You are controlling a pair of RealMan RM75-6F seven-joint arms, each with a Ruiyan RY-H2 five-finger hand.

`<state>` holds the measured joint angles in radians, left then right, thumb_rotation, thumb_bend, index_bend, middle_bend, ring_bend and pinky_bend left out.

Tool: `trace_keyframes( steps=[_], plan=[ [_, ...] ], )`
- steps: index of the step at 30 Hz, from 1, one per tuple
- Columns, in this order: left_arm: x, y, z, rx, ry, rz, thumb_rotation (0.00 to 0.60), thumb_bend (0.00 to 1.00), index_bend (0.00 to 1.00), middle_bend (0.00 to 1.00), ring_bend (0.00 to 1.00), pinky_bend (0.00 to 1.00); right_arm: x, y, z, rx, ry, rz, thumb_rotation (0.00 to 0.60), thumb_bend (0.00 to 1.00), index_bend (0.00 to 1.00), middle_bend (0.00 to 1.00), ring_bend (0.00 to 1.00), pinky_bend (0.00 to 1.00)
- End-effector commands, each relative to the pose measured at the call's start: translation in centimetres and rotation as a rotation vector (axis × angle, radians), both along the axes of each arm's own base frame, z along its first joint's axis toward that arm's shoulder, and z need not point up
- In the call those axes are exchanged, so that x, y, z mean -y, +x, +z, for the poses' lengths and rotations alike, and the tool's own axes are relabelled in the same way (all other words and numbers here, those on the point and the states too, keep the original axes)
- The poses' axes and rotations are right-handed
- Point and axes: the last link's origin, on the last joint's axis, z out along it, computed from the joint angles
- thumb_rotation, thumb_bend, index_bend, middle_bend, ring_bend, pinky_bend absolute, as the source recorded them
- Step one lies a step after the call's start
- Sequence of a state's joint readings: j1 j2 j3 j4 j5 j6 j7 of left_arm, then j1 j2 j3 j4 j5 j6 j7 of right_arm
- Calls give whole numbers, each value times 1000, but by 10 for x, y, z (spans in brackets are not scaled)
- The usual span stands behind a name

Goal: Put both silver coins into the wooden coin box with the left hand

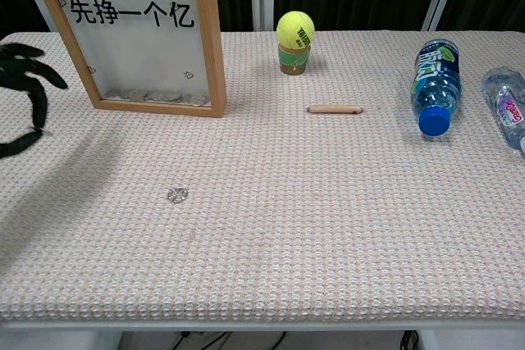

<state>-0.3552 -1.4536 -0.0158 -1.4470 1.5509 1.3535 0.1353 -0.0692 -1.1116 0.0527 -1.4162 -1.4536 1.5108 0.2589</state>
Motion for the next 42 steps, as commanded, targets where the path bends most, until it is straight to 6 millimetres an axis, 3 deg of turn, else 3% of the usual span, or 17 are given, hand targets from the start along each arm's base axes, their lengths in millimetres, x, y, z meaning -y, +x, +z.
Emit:
trace_keyframes(
  steps=[1, 10, 16, 21, 28, 42],
  plan=[
    [-8, -1, 48, 12, 119, 22, 600, 404, 613, 225, 17, 163, 0, 1, 1, 1, -6, 5, 600, 134, 0, 0, 0, 0],
    [-47, 32, 126, -75, 301, -41, 600, 405, 618, 225, 17, 162, 1, 13, 5, -11, -16, 40, 600, 136, 0, 0, 0, 0],
    [-74, 67, 156, -68, 296, -71, 600, 404, 622, 225, 17, 160, 2, 14, 7, -13, -17, 28, 600, 141, 0, 0, 0, 0],
    [-99, 98, 157, -25, 200, -74, 600, 404, 622, 225, 17, 159, 3, 21, 7, -3, -22, 54, 600, 141, 0, 0, 0, 0],
    [-130, 140, 139, -25, 59, -72, 600, 399, 620, 230, 26, 166, 1, 19, 6, -12, -8, 46, 600, 141, 0, 0, 0, 0],
    [-160, 168, 101, -12, -98, 15, 600, 366, 619, 232, 26, 163, 3, 11, 2, -28, -6, 22, 600, 141, 0, 0, 0, 0]
  ],
)
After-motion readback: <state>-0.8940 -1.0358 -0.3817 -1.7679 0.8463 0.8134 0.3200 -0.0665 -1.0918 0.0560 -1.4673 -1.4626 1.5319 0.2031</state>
